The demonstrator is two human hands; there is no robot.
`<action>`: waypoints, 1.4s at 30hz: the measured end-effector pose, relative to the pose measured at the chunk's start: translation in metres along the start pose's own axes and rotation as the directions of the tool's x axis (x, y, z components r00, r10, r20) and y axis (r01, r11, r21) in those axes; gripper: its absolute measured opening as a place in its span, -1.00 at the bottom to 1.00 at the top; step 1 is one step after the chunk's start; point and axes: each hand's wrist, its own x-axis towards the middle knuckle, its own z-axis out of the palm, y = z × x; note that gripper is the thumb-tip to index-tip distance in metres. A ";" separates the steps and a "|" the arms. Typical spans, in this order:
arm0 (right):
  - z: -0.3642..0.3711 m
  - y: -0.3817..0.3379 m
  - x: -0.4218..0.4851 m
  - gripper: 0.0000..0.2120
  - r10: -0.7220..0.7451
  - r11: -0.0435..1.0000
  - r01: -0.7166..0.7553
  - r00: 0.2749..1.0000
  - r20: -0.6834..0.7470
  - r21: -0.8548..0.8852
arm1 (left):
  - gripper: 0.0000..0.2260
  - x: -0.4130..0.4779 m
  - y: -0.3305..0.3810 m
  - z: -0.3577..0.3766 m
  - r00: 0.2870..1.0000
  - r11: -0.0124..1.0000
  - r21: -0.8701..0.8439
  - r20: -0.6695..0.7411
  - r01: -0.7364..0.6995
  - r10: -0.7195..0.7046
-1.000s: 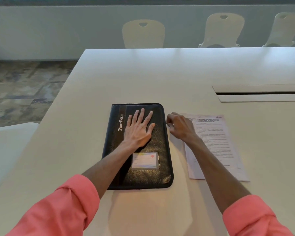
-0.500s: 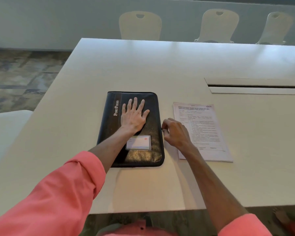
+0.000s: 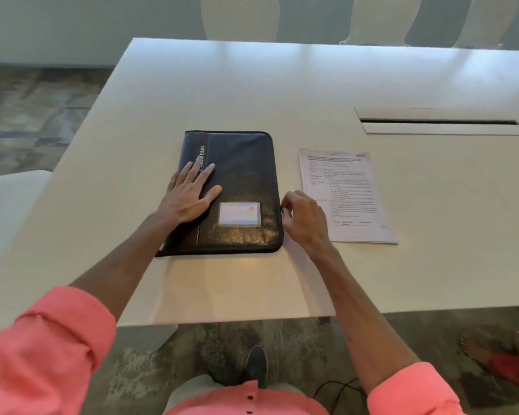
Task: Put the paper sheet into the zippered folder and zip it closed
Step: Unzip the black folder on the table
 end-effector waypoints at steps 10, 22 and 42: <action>-0.001 -0.012 -0.040 -0.96 0.090 0.996 -0.090 0.995 -0.033 -0.002 | -0.23 -0.038 -0.011 0.004 0.995 0.960 -0.261 0.030 0.096 -0.092; 0.010 -0.041 -0.116 -0.95 0.208 0.978 -0.207 0.971 -0.116 0.028 | -0.22 -0.040 -0.008 0.007 0.993 0.952 -0.286 -0.001 0.109 -0.114; 0.081 -0.153 -0.129 -0.91 0.204 0.979 -0.197 0.963 -0.173 0.059 | -0.15 -0.046 -0.041 -0.016 0.962 0.945 -0.326 0.261 0.005 0.085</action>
